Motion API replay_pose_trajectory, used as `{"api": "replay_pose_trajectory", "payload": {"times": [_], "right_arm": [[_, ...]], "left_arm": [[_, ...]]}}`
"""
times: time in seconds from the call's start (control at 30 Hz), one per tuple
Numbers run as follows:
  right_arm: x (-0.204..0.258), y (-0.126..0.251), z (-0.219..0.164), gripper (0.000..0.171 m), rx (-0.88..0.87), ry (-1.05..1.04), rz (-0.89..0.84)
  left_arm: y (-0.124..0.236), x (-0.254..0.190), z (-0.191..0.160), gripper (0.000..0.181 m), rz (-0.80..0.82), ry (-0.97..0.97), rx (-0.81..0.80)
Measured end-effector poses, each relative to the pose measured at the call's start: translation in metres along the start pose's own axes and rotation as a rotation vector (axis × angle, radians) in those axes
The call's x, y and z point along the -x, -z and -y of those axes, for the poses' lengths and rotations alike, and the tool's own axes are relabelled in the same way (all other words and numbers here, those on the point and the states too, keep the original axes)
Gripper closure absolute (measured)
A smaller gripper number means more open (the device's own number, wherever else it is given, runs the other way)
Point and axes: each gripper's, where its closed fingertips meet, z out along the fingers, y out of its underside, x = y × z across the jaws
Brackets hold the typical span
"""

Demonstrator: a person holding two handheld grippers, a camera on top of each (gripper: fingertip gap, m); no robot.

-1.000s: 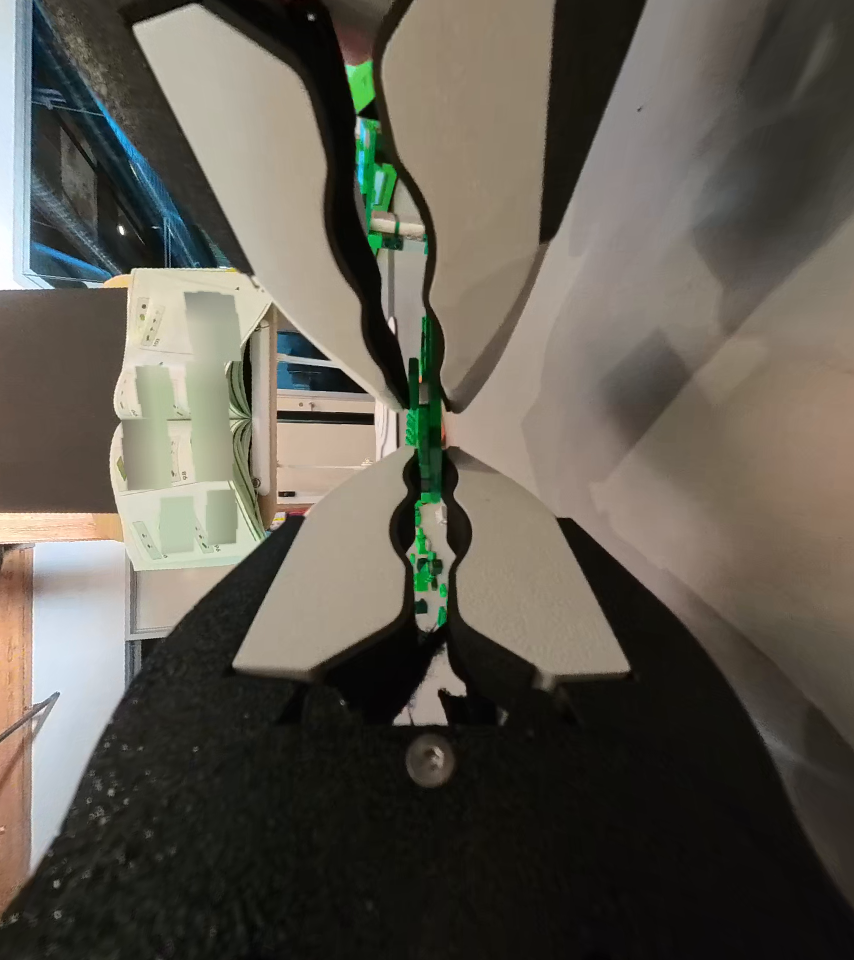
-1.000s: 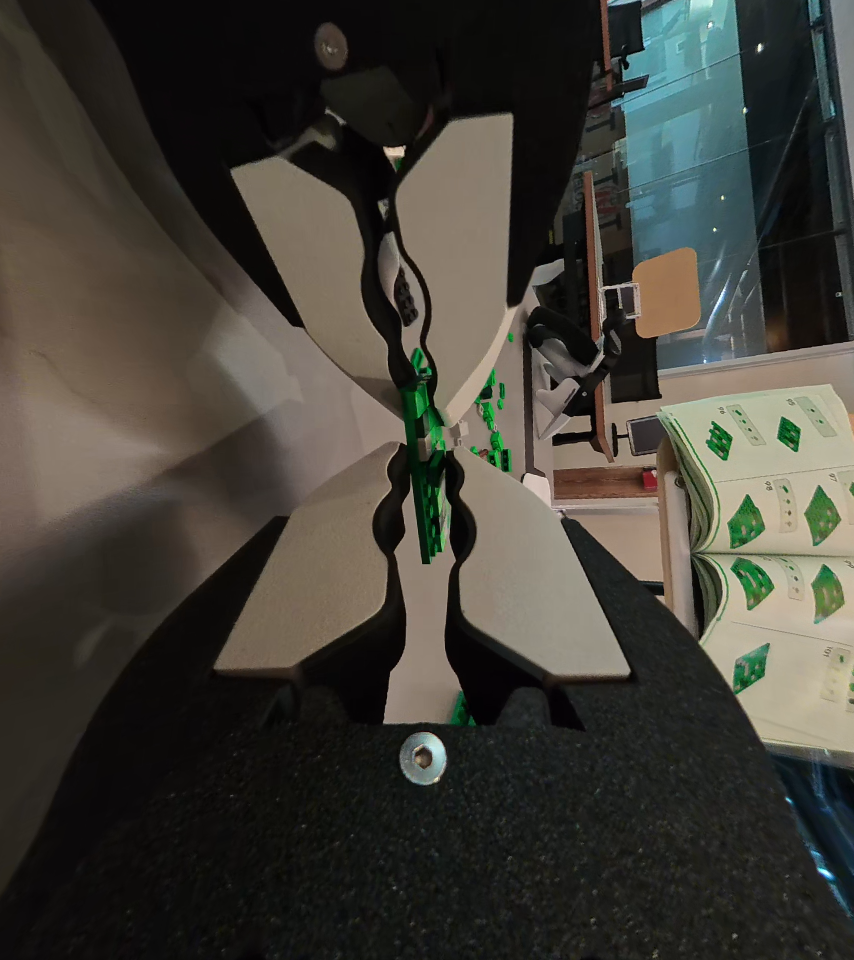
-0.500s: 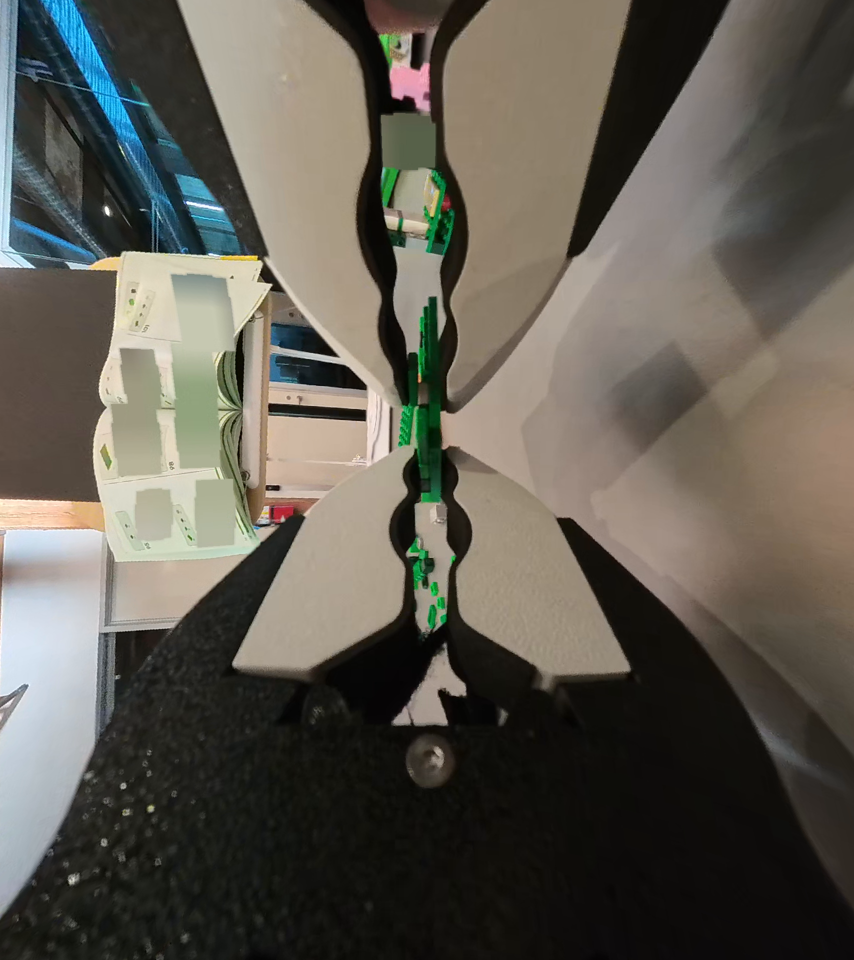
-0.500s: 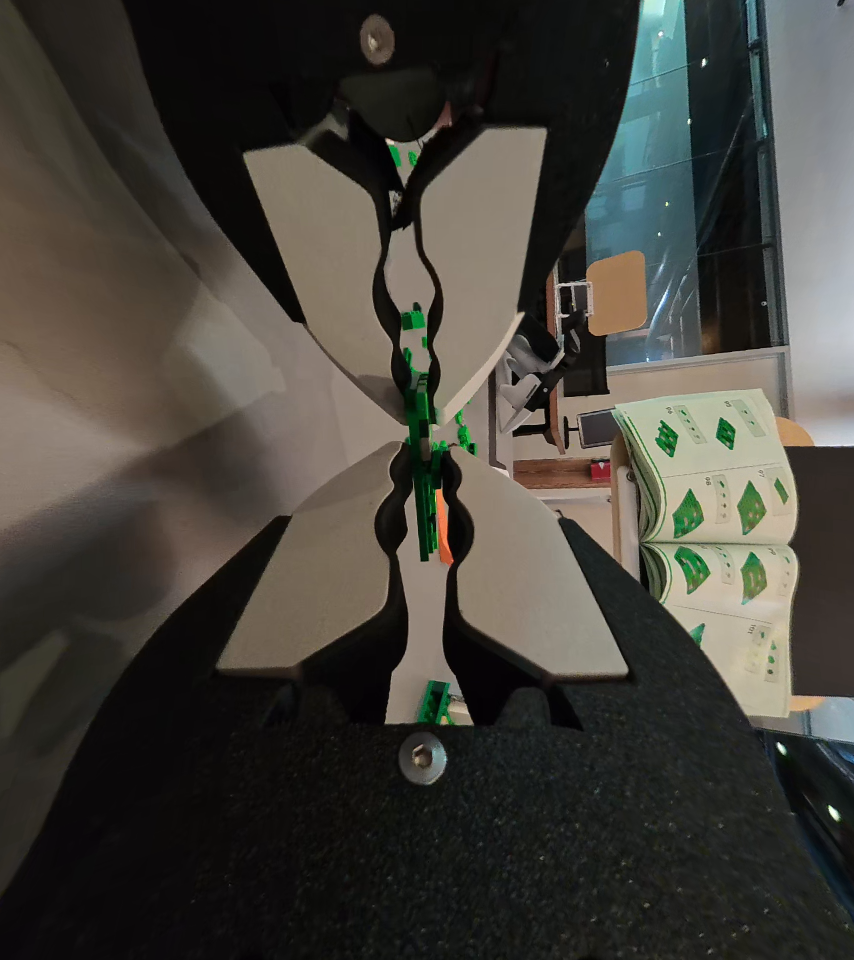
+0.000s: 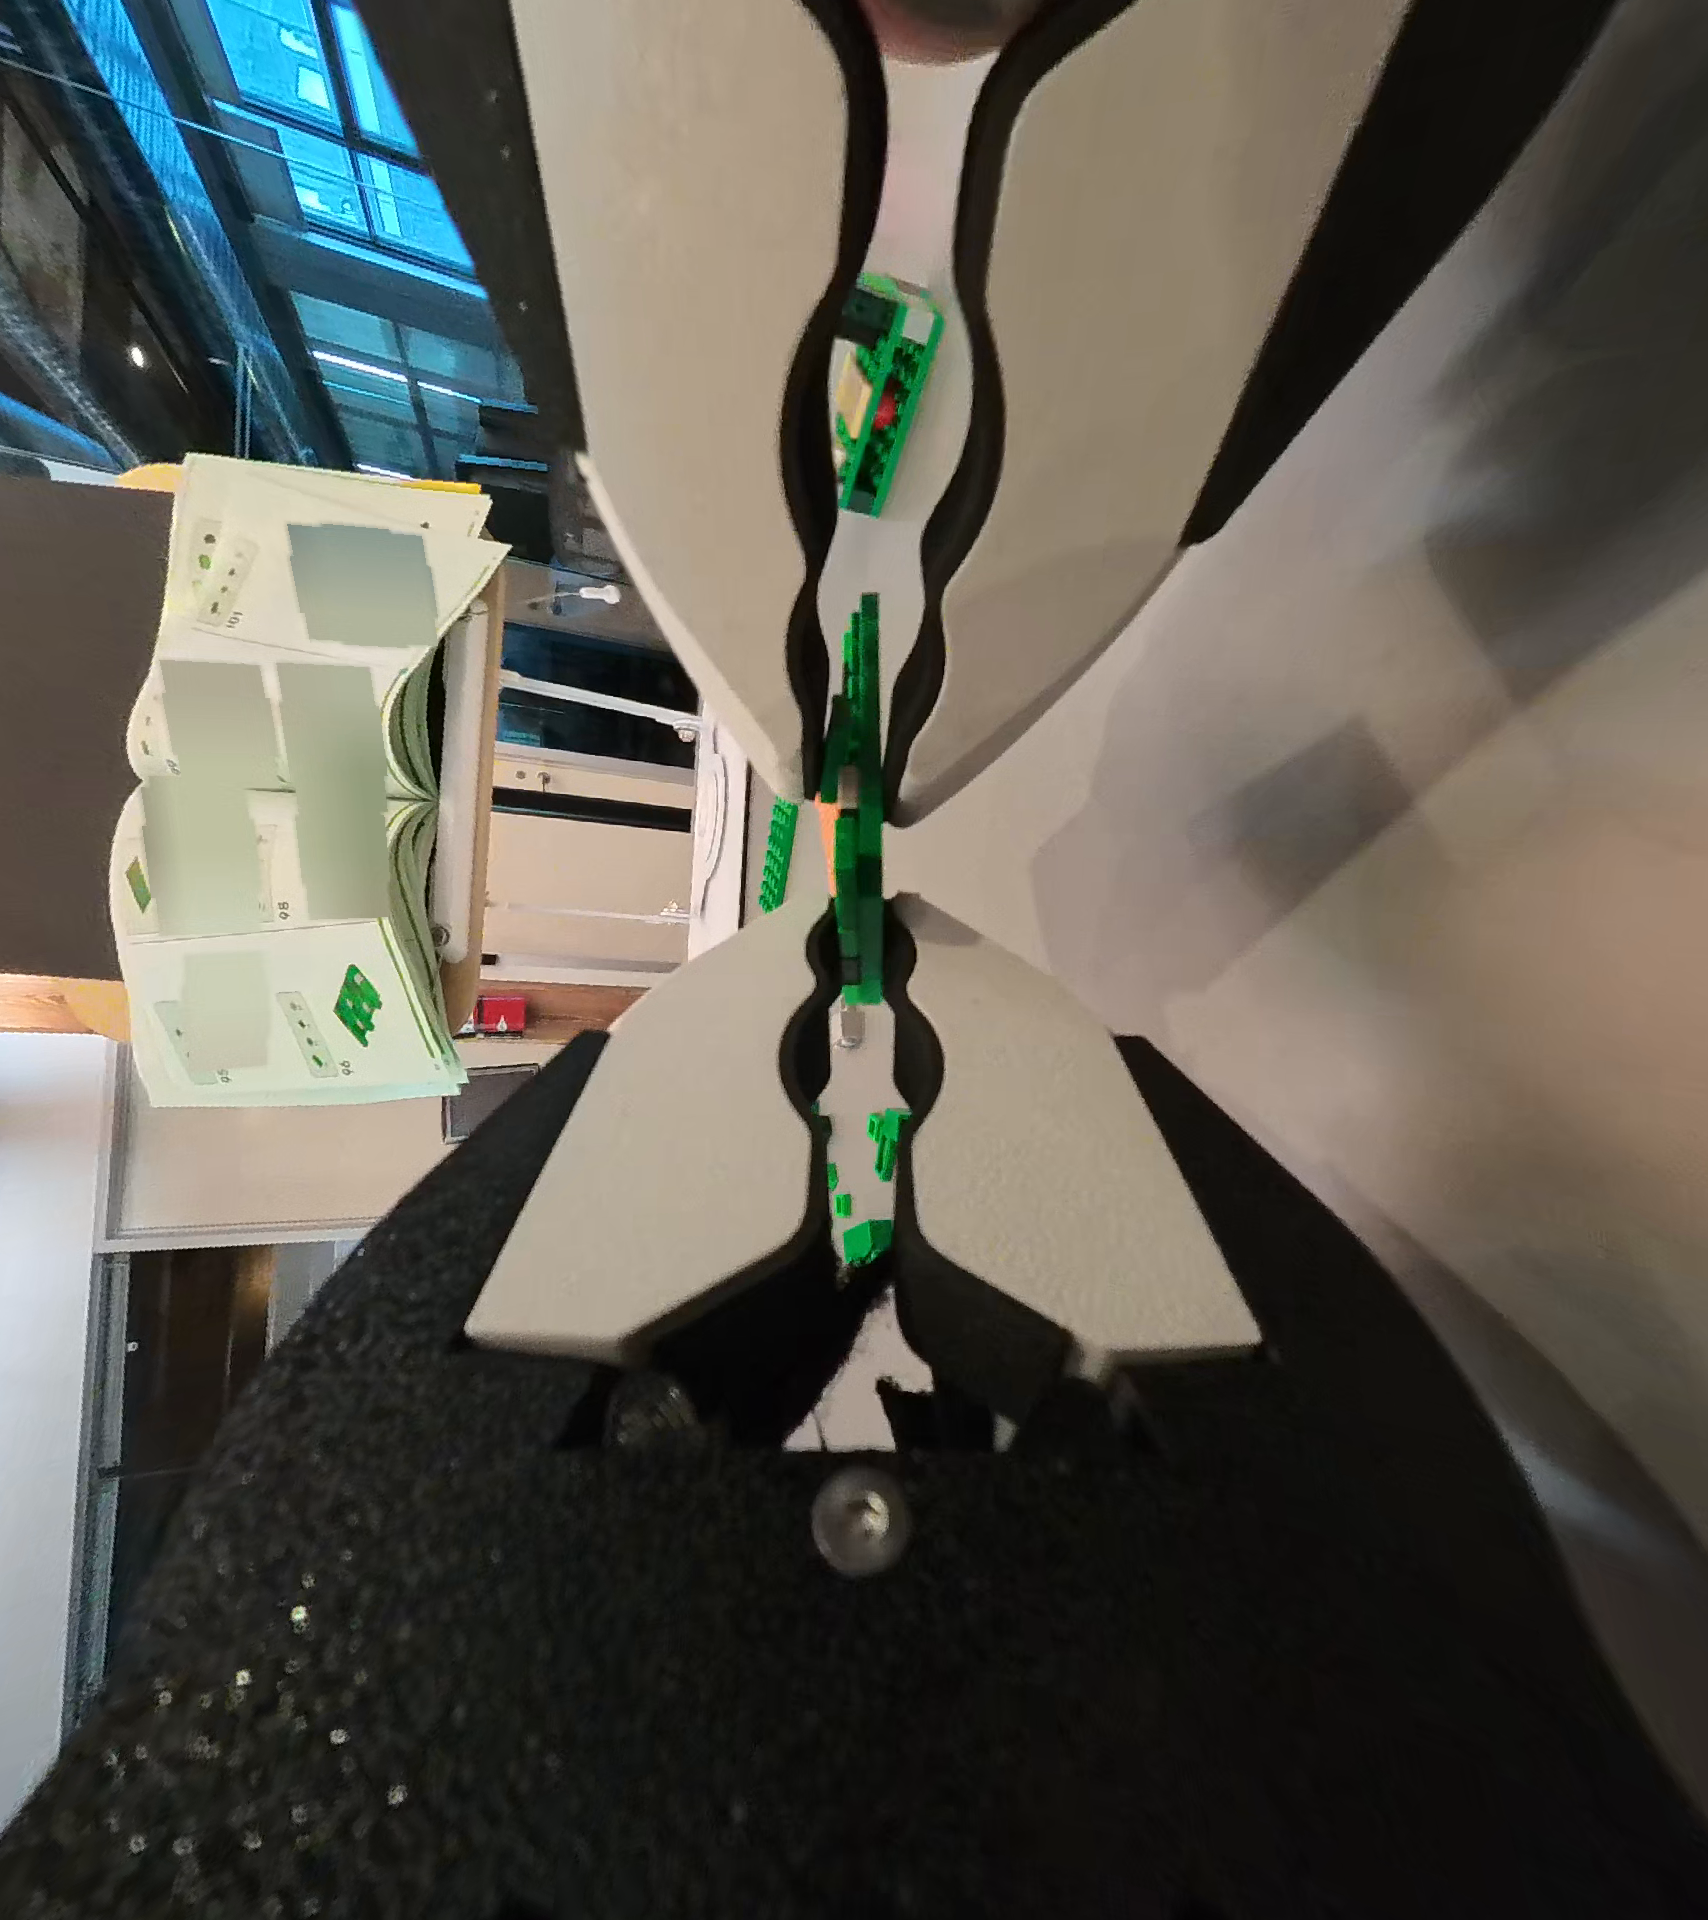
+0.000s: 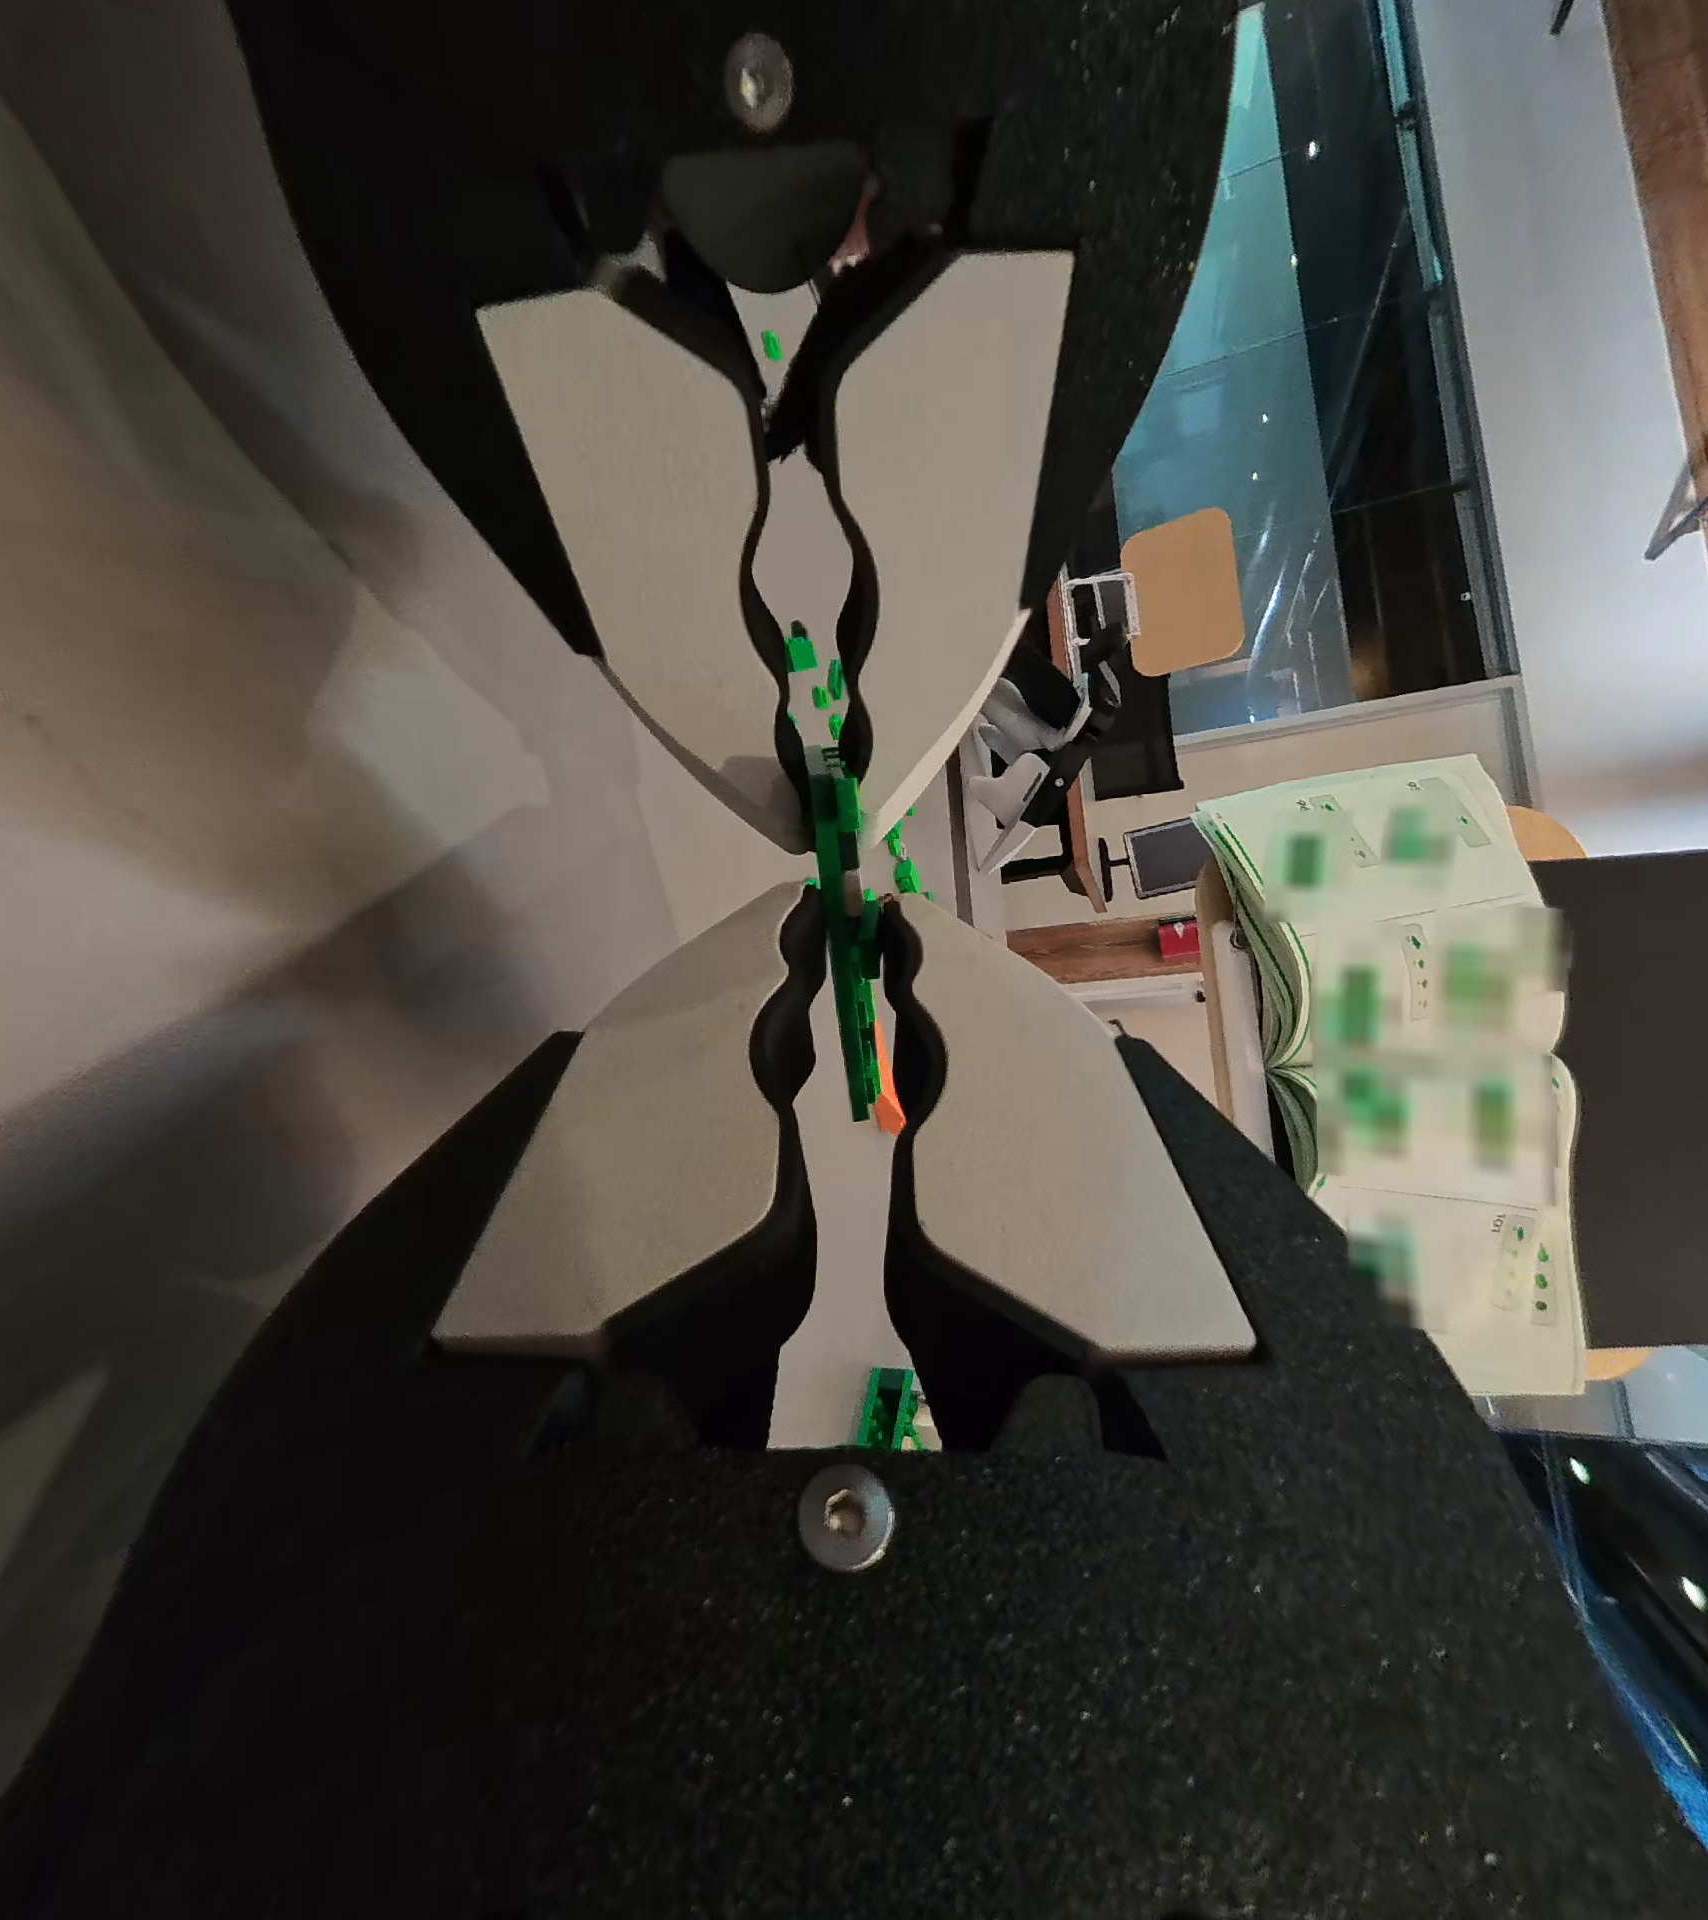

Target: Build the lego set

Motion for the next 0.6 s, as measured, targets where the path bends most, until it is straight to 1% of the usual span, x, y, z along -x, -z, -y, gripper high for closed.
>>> {"api": "replay_pose_trajectory", "payload": {"times": [0.6], "right_arm": [[0.0044, 0.0009, 0.0004, 0.163, 0.009, 0.173, -0.083]], "left_arm": [[-0.0010, -0.0066, -0.0004, 0.175, -0.069, 0.060, 0.010]]}}
